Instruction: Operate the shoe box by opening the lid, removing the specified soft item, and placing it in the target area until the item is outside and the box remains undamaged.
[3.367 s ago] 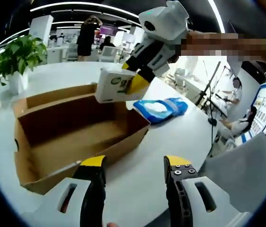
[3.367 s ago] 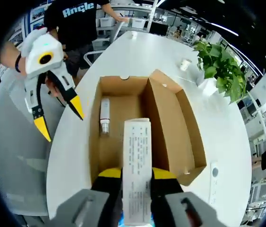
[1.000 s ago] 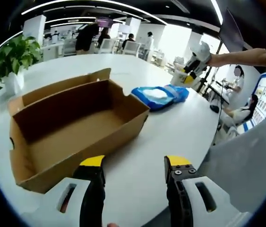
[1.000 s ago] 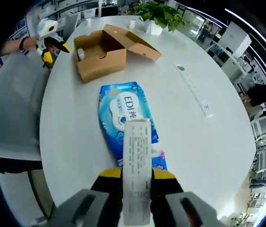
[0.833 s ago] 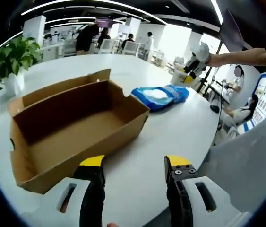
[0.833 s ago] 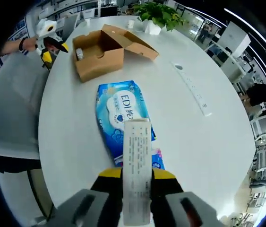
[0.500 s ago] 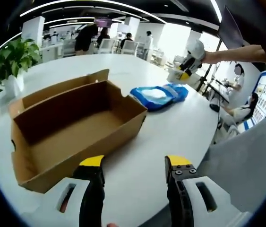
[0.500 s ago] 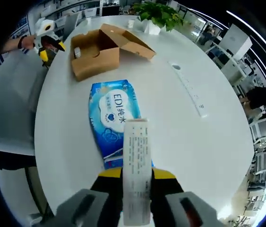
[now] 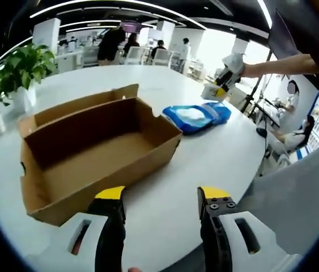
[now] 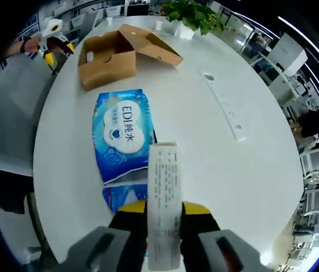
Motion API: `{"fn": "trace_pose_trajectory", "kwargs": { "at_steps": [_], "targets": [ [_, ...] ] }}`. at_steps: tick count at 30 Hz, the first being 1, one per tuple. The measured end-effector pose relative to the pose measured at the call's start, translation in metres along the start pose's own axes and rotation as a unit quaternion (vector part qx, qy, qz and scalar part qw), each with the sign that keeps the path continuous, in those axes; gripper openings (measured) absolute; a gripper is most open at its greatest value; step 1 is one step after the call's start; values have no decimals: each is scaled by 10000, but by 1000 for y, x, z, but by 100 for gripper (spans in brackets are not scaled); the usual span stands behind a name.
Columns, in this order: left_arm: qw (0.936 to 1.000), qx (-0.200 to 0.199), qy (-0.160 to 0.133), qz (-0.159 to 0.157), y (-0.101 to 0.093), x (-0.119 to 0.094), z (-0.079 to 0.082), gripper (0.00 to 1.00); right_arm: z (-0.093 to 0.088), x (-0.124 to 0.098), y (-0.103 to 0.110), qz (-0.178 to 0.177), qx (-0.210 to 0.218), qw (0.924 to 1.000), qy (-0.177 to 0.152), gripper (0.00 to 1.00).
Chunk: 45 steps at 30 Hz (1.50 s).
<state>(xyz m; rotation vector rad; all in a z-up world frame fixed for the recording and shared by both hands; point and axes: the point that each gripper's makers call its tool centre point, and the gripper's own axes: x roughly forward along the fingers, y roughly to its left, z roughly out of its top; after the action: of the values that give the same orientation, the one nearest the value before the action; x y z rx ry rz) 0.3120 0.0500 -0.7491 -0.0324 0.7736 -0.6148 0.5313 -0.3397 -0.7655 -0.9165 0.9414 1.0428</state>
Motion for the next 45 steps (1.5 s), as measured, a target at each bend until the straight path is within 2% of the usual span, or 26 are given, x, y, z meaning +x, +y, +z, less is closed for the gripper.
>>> {"fn": "trace_pose_trajectory", "kwargs": {
  "at_steps": [14, 26, 45],
  "targets": [
    [9999, -73, 29, 105, -5, 8, 3, 51, -7, 17, -19, 64, -143, 9999, 4, 17],
    [9997, -157, 29, 193, -10, 13, 4, 51, -12, 31, -17, 195, -269, 9994, 27, 17],
    [9993, -220, 82, 308, -8, 13, 3, 51, -9, 47, -13, 405, -467, 9981, -3, 17]
  ]
}}
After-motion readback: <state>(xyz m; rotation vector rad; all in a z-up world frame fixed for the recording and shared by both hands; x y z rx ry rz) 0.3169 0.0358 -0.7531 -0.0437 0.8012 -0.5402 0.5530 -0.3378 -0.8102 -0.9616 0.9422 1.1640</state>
